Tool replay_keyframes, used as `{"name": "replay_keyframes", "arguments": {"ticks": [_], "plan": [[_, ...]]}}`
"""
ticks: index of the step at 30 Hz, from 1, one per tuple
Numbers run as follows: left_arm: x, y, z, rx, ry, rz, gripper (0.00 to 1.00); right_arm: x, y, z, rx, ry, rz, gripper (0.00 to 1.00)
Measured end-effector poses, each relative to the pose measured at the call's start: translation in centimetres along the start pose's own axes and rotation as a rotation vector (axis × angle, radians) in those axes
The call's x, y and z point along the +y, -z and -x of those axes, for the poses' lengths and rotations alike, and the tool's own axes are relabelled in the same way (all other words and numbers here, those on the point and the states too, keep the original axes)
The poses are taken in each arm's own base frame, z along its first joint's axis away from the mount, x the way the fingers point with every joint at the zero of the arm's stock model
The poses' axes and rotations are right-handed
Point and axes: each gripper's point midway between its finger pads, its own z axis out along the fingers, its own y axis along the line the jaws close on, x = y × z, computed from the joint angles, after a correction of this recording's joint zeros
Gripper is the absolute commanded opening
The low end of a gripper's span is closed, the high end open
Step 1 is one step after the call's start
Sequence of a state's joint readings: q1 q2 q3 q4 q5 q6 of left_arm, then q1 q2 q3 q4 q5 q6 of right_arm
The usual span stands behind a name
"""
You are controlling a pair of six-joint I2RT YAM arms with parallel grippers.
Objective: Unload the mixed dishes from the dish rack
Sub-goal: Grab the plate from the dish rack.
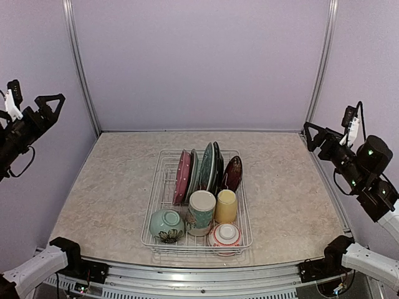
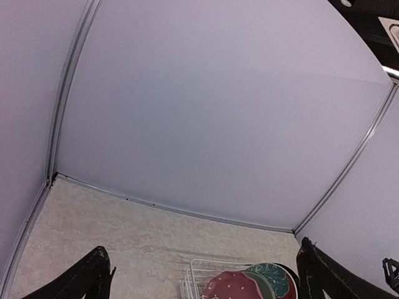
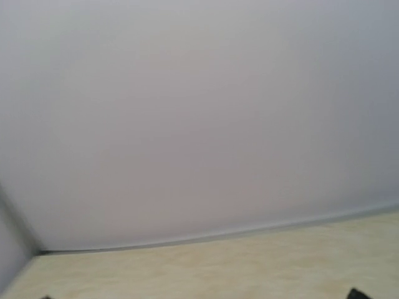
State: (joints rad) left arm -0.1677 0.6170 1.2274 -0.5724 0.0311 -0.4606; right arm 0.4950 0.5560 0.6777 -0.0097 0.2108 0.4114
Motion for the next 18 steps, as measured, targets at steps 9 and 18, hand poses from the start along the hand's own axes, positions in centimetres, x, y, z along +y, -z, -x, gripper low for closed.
{"name": "replay_keyframes", "arguments": {"ticks": [9, 18], "plan": [[4.3, -8.0, -2.2, 0.127, 0.050, 0.080, 0.99, -7.9, -3.8, -1.2, 0.093, 0.065, -0.343, 1.00], [7.9, -13.3, -5.8, 0.276, 0.168, 0.061, 0.99, -12.4, -6.1, -6.1, 0.311, 0.090, -0.446, 1.00]]}}
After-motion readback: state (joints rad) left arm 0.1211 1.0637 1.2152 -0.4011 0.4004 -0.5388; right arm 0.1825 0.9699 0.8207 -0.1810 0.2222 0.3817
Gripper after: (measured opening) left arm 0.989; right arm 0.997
